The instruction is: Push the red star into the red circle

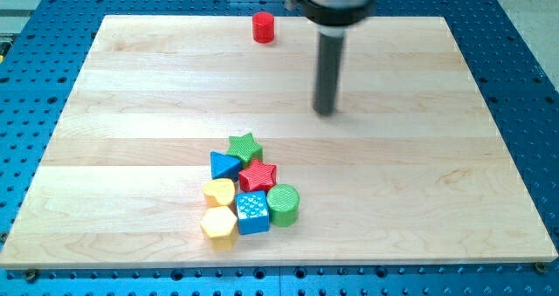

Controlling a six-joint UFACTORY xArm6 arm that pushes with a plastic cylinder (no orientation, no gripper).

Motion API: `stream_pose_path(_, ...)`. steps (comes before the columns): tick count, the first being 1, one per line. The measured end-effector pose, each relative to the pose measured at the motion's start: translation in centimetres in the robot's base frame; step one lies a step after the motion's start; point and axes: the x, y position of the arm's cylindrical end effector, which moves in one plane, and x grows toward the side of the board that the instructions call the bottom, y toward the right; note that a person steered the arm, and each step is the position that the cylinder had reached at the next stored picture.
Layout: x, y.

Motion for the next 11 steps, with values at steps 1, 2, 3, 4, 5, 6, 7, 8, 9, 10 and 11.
stream_pose_path(1,8.6,1.7)
stream_pose_path(2,13.8,-3.8)
stream_pose_path(3,14.7,-8.8)
stream_pose_path(4,13.8,-12.3)
stream_pose_path(5,11.7,-12.3)
stream_pose_path(6,8.5,-12.1)
stream_pose_path(7,2.2,-8.2)
stream_pose_path(8,-5.2,-8.4)
stream_pose_path(9,-9.4,-11.8)
stream_pose_path(10,-3.6,-11.6)
stream_pose_path(11,-7.9,-15.8)
